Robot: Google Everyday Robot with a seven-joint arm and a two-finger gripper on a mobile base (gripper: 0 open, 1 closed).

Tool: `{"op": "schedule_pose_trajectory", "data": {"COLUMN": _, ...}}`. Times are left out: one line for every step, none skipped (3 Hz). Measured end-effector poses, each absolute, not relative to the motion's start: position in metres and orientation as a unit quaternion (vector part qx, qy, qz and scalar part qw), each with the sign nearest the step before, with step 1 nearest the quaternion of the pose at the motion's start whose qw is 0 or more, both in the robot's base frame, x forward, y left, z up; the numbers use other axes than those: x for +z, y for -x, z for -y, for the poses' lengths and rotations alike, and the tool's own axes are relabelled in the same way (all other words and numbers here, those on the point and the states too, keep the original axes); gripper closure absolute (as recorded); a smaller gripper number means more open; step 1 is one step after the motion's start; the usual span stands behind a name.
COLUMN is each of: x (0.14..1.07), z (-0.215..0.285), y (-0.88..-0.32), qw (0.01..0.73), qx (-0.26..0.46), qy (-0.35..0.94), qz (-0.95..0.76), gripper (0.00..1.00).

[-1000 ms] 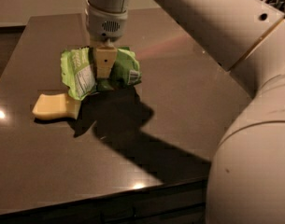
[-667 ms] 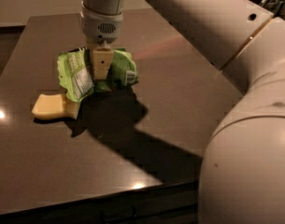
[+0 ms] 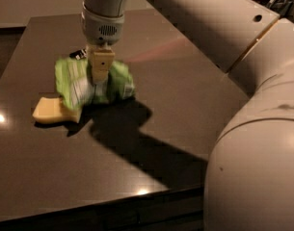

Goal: Move green rice chip bag near sponge

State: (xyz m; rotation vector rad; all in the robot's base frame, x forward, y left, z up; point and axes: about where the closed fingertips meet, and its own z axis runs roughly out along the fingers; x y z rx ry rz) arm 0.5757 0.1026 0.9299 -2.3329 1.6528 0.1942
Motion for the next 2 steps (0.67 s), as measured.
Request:
{"op": "schedule_pose_trajectory", "data": {"x": 0.9293, "z": -0.1060, "y": -0.5781, "qw": 0.143, "qx": 0.067, "qy": 0.806, "qz": -0.571, "gripper": 0.00}}
{"op": "schedule_pose_trajectory", "data": {"x": 0.9293, "z": -0.1060, "y": -0.5781, "qw": 0.143, "qx": 0.067, "qy": 0.806, "qz": -0.571, "gripper": 0.00}}
